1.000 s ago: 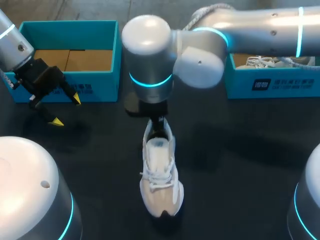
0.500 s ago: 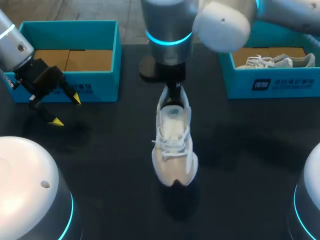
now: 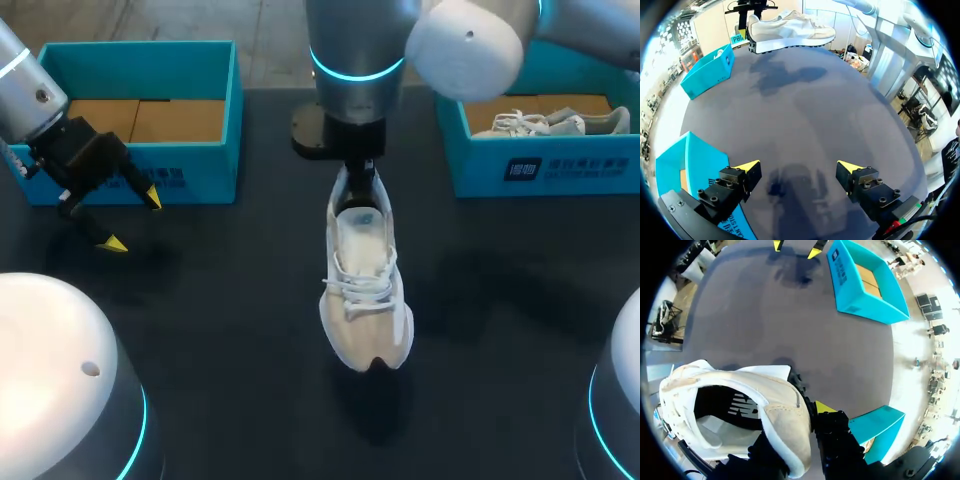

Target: Take the shoe out of the shoebox, open the shoe tongue, remove and reinsert the insole, then place the shoe into the shoebox

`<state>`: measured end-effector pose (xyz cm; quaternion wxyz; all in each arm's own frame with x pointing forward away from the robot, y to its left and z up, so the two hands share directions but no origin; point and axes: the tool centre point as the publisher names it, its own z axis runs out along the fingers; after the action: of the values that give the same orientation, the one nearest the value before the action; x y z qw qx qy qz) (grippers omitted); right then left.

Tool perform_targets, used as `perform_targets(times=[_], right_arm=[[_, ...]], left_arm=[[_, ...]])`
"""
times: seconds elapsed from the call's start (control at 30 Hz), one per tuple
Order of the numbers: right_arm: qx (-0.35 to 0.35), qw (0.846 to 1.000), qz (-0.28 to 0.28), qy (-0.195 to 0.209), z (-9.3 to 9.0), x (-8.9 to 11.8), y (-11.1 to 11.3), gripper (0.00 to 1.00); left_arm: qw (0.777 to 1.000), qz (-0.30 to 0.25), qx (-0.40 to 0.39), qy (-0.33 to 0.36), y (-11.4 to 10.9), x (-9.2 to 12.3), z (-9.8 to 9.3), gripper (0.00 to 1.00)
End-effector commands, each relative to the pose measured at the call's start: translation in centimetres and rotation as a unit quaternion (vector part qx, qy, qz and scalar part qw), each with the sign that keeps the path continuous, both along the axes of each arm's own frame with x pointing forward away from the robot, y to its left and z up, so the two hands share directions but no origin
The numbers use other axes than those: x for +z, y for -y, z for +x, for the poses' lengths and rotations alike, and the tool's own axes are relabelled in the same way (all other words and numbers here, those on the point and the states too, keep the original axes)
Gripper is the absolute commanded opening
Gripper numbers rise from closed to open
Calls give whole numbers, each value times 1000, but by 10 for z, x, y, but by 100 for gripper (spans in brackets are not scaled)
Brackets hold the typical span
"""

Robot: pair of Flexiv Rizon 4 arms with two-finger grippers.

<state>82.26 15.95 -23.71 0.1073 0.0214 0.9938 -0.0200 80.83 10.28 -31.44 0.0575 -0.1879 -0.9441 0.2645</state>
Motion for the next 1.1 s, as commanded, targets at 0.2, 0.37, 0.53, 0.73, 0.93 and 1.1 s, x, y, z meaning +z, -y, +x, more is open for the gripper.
perform_targets(times=[0.2,0.37,0.53,0.73,0.93,1.1], right_arm=[[1,1000,-30,6,9,13,9,0],[5,999,-36,15,21,20,22,0],[5,999,-39,17,33,28,37,0],[4,999,-45,21,51,39,60,0],[8,998,-53,17,68,50,79,0],[18,999,-40,16,83,62,90,0]], left_arm=[[998,32,53,4,-8,11,8,100],[993,58,99,10,-17,19,12,100],[983,90,162,3,-25,23,21,100],[959,117,257,-20,-36,30,34,100],[937,114,329,-42,-52,38,48,100],[923,115,365,-46,-65,51,55,100]])
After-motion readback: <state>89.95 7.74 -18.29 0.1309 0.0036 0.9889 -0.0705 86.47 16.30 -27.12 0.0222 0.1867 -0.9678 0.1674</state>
